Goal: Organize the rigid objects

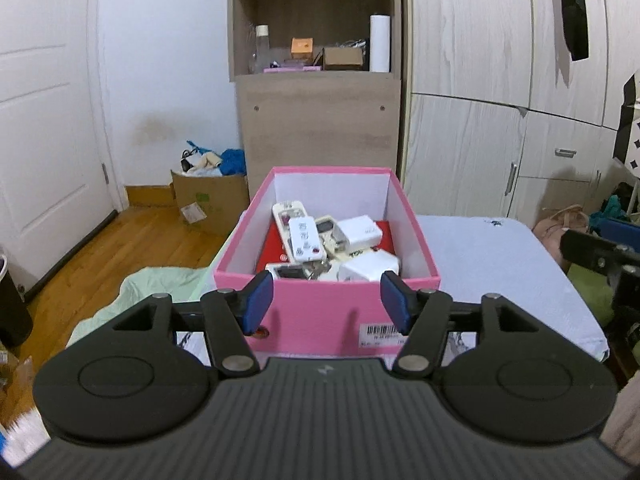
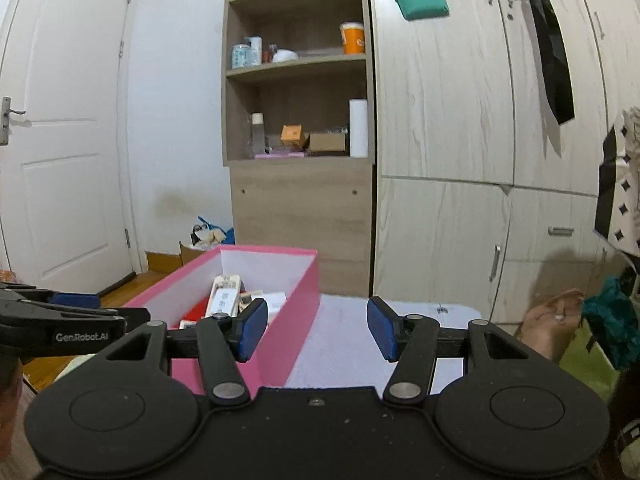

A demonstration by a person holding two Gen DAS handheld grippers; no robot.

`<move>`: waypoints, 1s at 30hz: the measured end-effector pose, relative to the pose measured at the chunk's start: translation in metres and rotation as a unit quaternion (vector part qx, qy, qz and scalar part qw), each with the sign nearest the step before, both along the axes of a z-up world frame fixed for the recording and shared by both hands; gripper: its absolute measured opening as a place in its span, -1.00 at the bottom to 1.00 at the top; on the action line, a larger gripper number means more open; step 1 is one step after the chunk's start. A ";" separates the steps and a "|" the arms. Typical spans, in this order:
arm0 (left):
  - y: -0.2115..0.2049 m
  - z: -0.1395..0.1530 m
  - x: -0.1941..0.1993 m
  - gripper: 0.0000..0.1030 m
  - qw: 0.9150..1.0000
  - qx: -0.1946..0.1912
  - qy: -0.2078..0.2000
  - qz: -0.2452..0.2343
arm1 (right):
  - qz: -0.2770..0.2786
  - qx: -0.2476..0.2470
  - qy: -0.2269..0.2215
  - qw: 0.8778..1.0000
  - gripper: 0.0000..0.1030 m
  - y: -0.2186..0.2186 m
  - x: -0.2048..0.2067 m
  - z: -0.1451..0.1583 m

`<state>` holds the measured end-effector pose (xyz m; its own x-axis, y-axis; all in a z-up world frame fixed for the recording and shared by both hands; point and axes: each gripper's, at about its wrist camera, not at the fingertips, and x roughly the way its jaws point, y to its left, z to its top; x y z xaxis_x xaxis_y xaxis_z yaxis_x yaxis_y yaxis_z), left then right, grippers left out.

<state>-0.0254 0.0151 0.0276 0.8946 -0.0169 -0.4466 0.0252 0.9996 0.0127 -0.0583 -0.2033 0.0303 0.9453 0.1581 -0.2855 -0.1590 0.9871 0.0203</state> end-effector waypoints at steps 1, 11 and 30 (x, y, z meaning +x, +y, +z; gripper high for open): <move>0.000 -0.003 -0.001 0.14 1.000 0.000 0.002 0.002 | -0.002 -0.001 0.003 1.000 0.17 -0.001 0.001 -0.002; -0.006 -0.026 -0.008 0.36 1.000 0.001 0.009 0.010 | -0.009 -0.004 0.004 1.000 0.58 -0.003 -0.005 -0.014; -0.015 -0.030 -0.017 1.00 0.999 0.009 -0.030 0.008 | -0.042 -0.008 -0.006 0.999 0.96 -0.007 -0.011 -0.021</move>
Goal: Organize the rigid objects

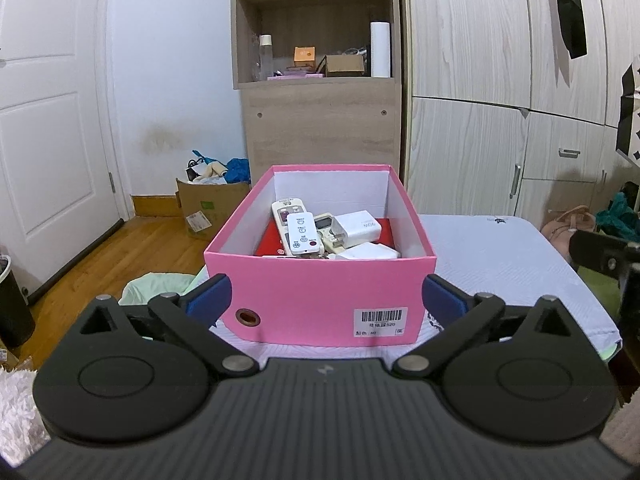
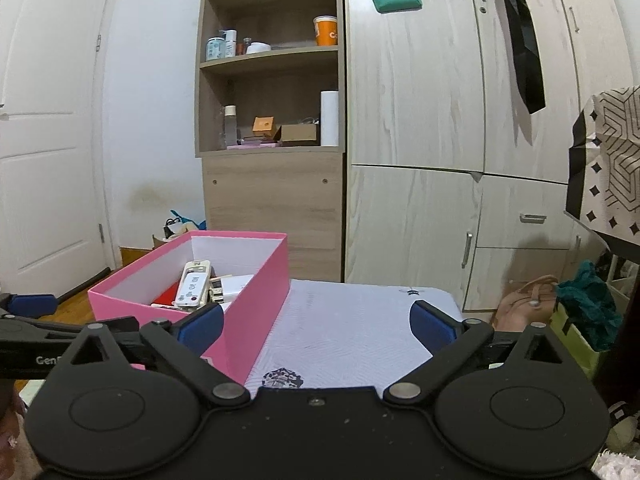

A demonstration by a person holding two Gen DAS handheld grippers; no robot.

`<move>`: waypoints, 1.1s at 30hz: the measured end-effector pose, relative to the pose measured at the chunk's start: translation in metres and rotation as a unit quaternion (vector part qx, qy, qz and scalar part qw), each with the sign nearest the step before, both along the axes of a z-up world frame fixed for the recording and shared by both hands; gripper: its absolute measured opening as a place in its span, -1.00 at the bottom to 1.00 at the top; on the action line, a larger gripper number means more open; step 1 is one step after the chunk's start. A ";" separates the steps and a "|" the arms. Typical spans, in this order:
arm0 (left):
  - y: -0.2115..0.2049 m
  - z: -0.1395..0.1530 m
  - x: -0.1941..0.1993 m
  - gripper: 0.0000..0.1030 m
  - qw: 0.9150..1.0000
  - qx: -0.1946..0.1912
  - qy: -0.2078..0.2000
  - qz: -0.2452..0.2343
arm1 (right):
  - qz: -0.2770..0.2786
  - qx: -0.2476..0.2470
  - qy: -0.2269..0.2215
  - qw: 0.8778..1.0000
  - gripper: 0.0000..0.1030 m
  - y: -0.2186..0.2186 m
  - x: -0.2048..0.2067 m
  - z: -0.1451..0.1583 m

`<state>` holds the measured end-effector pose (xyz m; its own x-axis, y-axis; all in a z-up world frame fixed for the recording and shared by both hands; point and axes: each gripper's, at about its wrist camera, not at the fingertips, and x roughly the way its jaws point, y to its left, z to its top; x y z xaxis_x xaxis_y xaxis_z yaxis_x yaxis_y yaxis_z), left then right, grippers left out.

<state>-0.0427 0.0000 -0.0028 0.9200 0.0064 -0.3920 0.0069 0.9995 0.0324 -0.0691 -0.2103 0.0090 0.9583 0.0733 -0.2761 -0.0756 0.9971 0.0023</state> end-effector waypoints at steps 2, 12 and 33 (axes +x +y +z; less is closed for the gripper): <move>0.000 0.000 0.000 1.00 1.000 0.003 -0.003 0.004 | -0.002 0.002 -0.001 1.000 0.96 0.000 -0.001 0.000; -0.001 0.000 0.003 1.00 1.000 0.002 0.010 -0.004 | -0.002 -0.001 -0.002 1.000 1.00 0.003 -0.002 -0.001; -0.003 -0.003 0.004 1.00 0.999 0.015 0.029 0.006 | -0.045 -0.023 0.010 0.999 1.00 0.015 0.001 -0.005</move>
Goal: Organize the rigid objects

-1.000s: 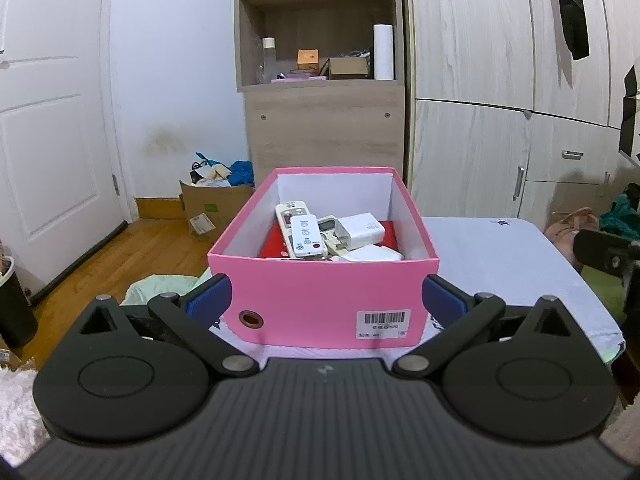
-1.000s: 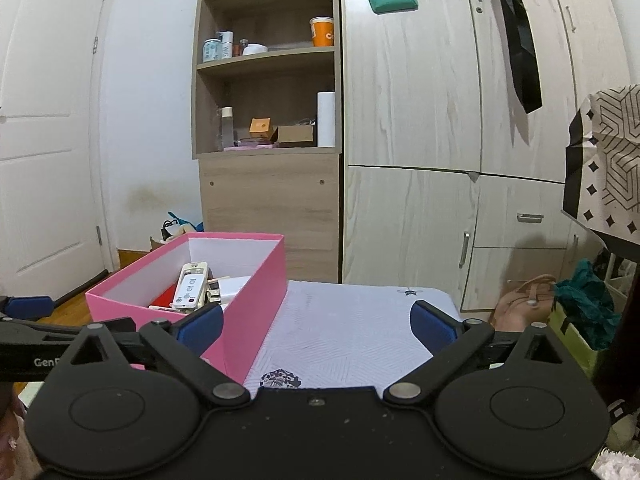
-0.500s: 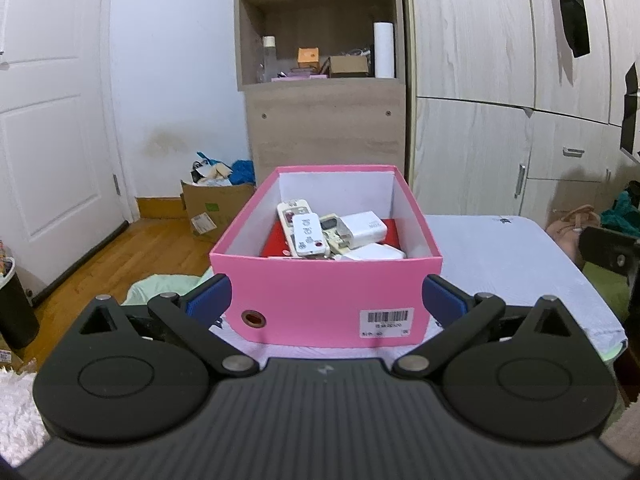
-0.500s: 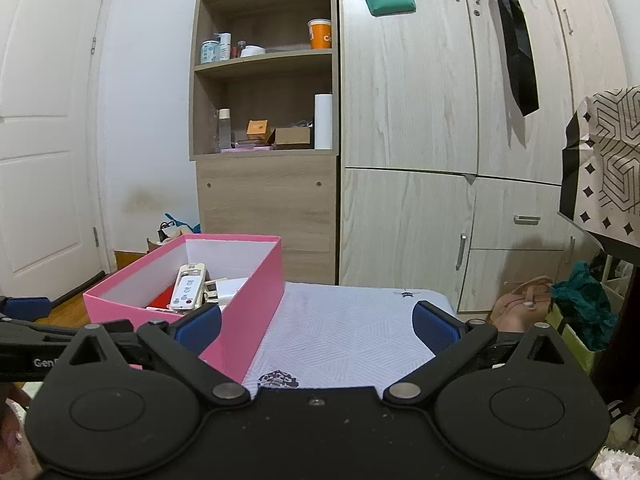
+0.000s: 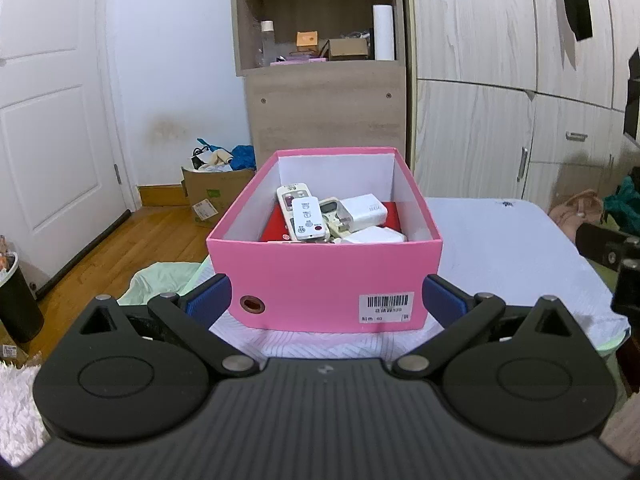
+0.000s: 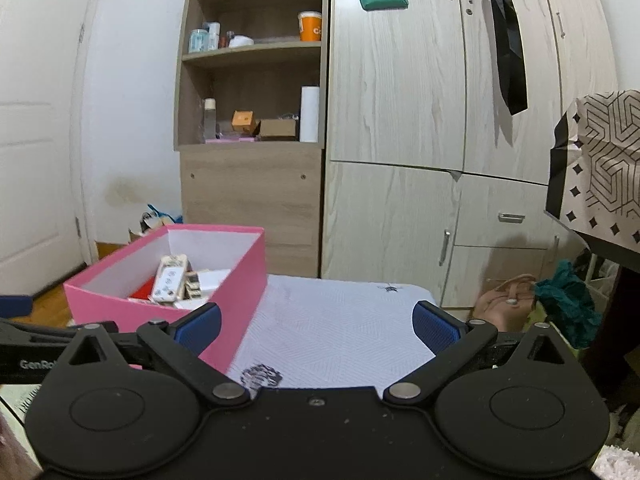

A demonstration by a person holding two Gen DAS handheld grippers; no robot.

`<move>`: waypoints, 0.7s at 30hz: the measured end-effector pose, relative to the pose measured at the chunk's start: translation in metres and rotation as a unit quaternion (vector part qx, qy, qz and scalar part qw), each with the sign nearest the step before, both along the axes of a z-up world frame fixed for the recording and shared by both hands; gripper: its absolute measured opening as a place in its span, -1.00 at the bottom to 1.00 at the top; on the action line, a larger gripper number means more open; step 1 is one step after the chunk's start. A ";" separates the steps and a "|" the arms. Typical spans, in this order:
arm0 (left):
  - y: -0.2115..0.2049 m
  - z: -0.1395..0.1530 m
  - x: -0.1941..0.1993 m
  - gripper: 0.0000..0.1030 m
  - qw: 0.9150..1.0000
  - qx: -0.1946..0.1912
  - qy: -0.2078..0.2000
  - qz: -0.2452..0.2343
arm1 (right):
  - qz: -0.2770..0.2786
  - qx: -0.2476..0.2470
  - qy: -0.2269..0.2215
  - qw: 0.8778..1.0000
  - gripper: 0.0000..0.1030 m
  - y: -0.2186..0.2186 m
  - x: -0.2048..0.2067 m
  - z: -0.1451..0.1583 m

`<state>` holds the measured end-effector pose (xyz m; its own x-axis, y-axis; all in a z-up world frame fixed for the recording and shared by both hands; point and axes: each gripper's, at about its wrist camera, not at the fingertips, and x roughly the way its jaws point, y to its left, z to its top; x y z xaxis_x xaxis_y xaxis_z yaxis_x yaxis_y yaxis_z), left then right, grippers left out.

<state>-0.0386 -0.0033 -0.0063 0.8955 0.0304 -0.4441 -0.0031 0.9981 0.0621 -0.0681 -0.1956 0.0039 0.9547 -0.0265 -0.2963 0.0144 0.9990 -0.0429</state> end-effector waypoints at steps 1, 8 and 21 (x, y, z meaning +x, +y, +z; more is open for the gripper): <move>0.000 0.000 0.000 1.00 1.000 -0.001 0.002 0.000 | 0.001 0.000 0.000 1.000 1.00 0.000 -0.001 0.000; 0.000 0.000 -0.001 1.00 1.000 0.009 -0.001 0.011 | -0.001 0.004 -0.004 1.000 1.00 0.000 -0.003 0.000; -0.003 0.001 -0.002 1.00 0.999 0.025 -0.009 0.023 | -0.005 0.003 0.000 1.000 1.00 0.004 0.000 -0.001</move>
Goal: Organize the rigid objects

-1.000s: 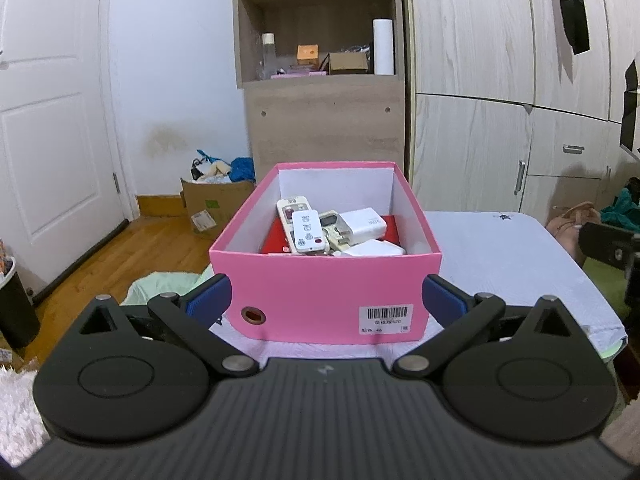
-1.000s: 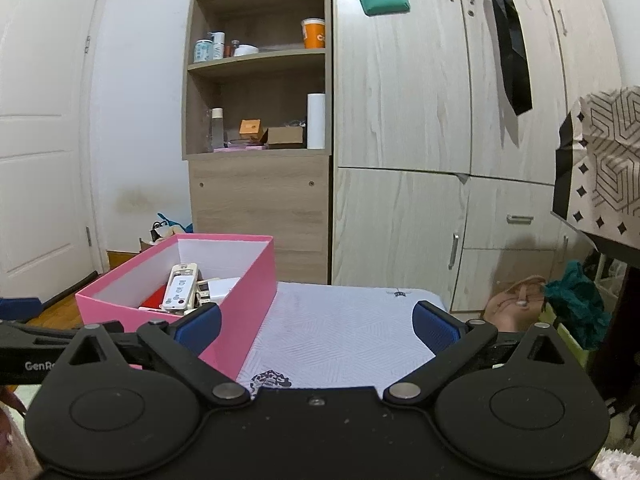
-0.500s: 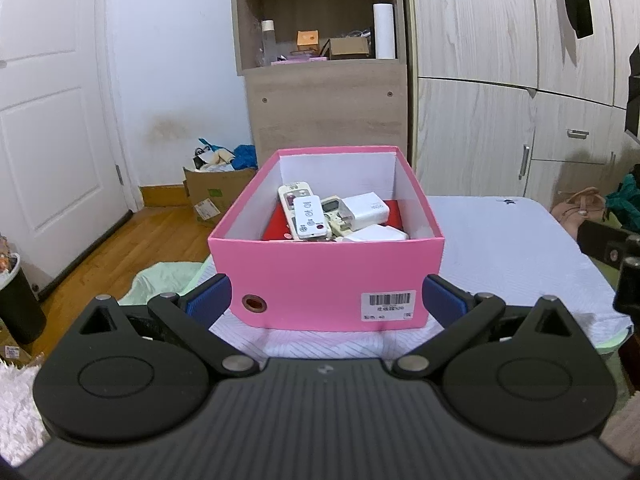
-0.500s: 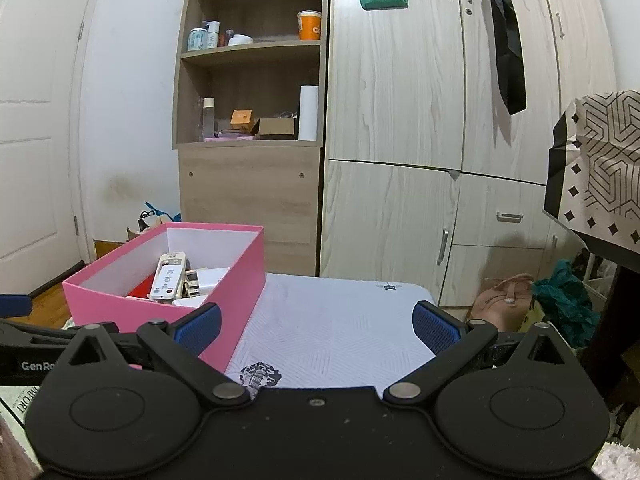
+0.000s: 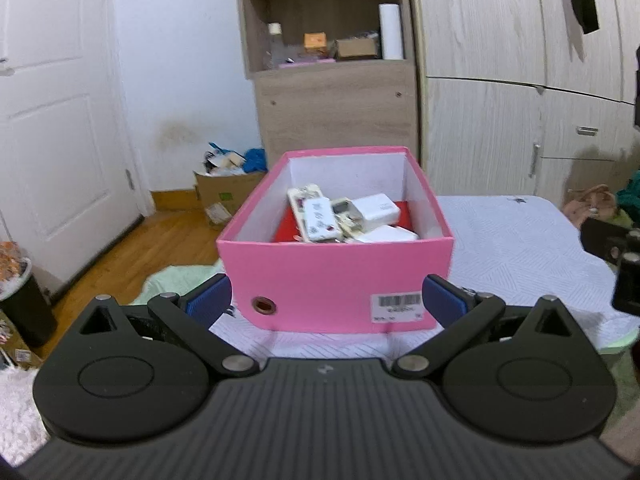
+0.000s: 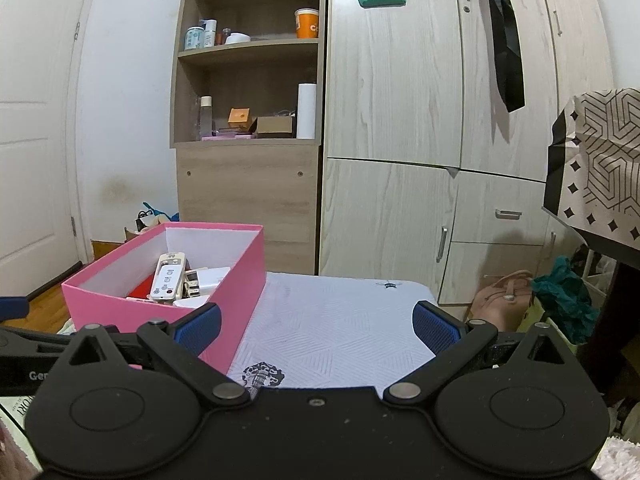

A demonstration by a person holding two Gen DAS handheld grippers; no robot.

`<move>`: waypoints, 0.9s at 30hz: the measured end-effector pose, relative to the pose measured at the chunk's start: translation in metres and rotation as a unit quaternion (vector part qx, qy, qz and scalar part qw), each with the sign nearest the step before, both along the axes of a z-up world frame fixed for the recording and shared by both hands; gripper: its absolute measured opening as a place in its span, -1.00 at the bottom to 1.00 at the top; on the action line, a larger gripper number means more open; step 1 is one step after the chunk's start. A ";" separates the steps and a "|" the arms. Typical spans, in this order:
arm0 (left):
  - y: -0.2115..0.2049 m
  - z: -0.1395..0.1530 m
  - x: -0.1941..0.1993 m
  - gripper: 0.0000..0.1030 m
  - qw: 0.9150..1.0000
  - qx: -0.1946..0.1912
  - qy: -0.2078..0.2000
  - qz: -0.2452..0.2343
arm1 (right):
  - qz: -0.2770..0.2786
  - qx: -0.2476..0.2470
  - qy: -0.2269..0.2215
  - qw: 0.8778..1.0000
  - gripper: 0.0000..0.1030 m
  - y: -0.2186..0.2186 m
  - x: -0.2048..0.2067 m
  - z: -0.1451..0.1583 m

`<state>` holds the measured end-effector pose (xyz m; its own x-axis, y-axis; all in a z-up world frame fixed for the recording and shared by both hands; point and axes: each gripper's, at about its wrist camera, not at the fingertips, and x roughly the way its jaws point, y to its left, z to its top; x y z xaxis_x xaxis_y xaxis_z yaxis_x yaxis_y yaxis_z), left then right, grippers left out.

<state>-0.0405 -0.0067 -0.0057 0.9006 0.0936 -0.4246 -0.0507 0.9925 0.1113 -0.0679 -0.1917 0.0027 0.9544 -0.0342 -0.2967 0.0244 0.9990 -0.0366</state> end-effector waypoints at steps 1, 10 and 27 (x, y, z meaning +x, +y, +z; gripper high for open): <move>-0.001 0.000 0.000 1.00 1.000 0.006 -0.002 0.002 | 0.000 0.000 0.000 1.000 1.00 0.000 0.000 0.000; 0.001 0.000 -0.001 1.00 1.000 -0.005 0.002 -0.007 | -0.001 -0.001 0.003 1.000 1.00 -0.001 0.001 0.000; 0.006 -0.008 0.000 1.00 0.999 -0.029 0.019 -0.022 | -0.005 -0.004 0.012 1.000 1.00 0.001 0.000 -0.002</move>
